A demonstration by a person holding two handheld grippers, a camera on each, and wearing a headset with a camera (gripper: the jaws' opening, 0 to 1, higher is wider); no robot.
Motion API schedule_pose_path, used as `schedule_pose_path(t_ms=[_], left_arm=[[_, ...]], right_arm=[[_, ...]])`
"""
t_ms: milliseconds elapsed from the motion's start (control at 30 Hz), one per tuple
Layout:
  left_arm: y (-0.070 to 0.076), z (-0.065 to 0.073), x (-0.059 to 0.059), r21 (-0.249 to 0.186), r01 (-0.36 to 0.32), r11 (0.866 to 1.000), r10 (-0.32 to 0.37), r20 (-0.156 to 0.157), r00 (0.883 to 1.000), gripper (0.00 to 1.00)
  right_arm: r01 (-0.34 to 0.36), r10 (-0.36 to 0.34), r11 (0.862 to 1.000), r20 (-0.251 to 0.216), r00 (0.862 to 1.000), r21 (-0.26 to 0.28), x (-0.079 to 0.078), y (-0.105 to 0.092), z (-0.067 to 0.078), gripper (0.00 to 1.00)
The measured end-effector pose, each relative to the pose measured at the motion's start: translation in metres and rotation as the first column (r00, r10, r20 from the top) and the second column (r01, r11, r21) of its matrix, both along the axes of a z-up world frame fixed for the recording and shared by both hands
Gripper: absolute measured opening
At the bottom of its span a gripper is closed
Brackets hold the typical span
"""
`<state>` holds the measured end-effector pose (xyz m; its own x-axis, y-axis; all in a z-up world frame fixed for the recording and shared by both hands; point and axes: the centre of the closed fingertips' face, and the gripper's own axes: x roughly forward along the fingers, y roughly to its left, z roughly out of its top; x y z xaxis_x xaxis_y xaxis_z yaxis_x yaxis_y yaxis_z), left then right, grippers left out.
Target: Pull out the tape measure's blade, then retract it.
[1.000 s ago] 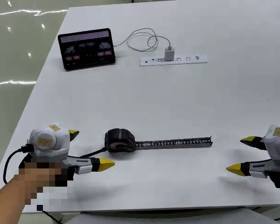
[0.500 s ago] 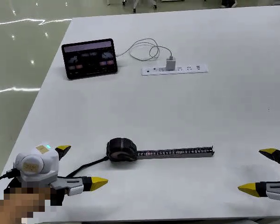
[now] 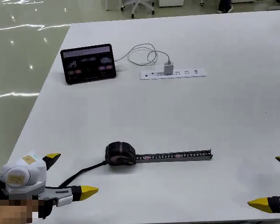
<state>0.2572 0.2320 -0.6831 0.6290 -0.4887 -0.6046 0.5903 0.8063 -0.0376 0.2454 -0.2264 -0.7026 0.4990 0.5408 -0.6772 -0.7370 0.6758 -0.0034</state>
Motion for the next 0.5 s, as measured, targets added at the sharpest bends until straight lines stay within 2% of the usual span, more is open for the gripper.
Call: schedule_pose_path(t_ms=[100, 300, 433, 500], left_arm=[[-0.0022, 0.0001, -0.0006, -0.016, -0.005, 1.000, 0.005, -0.006, 1.000, 1.00], [0.0027, 0.0010, 0.0015, -0.023, -0.020, 1.000, 0.020, -0.004, 1.000, 1.00], [0.0037, 0.0038, 0.0033, -0.046, -0.019, 0.999, 0.020, 0.018, 1.000, 1.00], [0.0047, 0.0013, 0.0034, -0.035, -0.016, 0.999, 0.017, 0.014, 1.000, 1.00]], right_arm=[[-0.006, 0.006, 1.000, 0.005, 1.000, -0.010, 0.0021, -0.0029, 0.0004, 1.00], [-0.021, 0.021, 1.000, 0.005, 1.000, -0.019, 0.0042, -0.0043, 0.0042, 1.00], [-0.023, 0.023, 1.000, 0.005, 1.000, -0.021, 0.0038, -0.0068, 0.0023, 1.00], [-0.033, 0.034, 0.999, 0.007, 0.999, -0.031, 0.0020, -0.0069, 0.0005, 0.99]])
